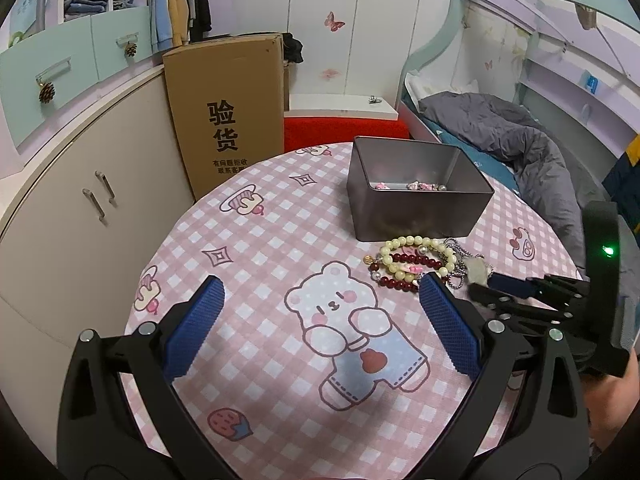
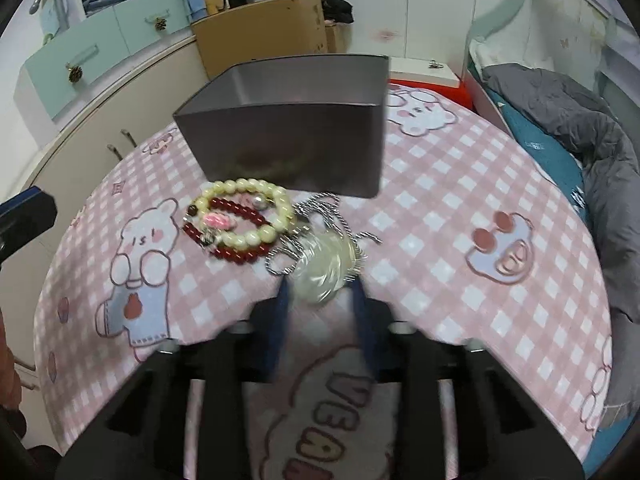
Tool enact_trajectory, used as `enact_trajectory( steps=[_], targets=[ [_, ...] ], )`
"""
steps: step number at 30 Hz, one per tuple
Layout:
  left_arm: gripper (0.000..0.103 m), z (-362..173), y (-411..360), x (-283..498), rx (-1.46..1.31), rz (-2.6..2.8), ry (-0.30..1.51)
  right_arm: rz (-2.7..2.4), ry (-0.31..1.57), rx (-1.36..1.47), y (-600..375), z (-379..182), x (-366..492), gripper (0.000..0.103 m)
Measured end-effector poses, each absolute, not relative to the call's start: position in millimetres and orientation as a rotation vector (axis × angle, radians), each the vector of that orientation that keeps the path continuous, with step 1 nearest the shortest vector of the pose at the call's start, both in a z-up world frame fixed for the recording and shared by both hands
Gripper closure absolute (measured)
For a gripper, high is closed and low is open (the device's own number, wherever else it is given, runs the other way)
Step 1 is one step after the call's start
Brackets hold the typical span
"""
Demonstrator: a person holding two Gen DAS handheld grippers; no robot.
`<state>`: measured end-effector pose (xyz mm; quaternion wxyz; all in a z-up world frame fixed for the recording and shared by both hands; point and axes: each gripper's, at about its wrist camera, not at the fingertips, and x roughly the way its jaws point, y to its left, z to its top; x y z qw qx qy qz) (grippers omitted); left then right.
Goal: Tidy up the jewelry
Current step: 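Move both grippers toward the bracelets and jade pendant, then grasp the white pearl bracelet with the left gripper while the right grasps the jade pendant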
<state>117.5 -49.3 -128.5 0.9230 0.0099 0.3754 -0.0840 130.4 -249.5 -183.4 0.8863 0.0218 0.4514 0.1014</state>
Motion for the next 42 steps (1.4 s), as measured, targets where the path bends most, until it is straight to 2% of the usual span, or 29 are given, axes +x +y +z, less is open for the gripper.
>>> enact_trajectory(
  steps=[3, 15, 18, 20, 21, 23, 24, 26, 42],
  targets=[
    [0.007, -134.9, -58.4, 127.4, 0.048, -0.187, 0.775, 0.218, 0.942, 0.079, -256.0, -184.1, 128.7, 0.084],
    [0.008, -177.3, -99.5, 191.0, 0.168, -0.207, 0.839, 0.226, 0.941, 0.089, -254.7, -180.3, 132.0, 0.079],
    [0.027, -187.8, -101.8, 201.2, 0.167, -0.22, 0.881, 0.229, 0.937, 0.089, -257.6, -181.7, 129.2, 0.079],
    [0.046, -194.2, -101.0, 204.9, 0.141, -0.266, 0.9, 0.233, 0.935, 0.092, -258.2, -182.3, 128.9, 0.079],
    [0.049, -194.0, -100.1, 205.2, 0.126, -0.282, 0.897, 0.236, 0.933, 0.091, -258.0, -182.7, 128.4, 0.079],
    [0.071, -192.7, -101.5, 205.1, 0.112, -0.329, 0.897, 0.234, 0.932, 0.087, -256.5, -183.2, 130.7, 0.079],
    [0.076, -192.2, -103.4, 204.2, 0.114, -0.345, 0.896, 0.232, 0.931, 0.089, -255.1, -183.2, 132.3, 0.079],
    [0.092, -192.4, -107.7, 201.3, 0.117, -0.376, 0.894, 0.232, 0.926, 0.092, -252.4, -182.7, 136.9, 0.077],
    [0.094, -157.9, -60.4, 165.3, -0.013, -0.424, 0.846, 0.289, 0.898, 0.094, -251.5, -170.8, 112.9, 0.082]
  ],
)
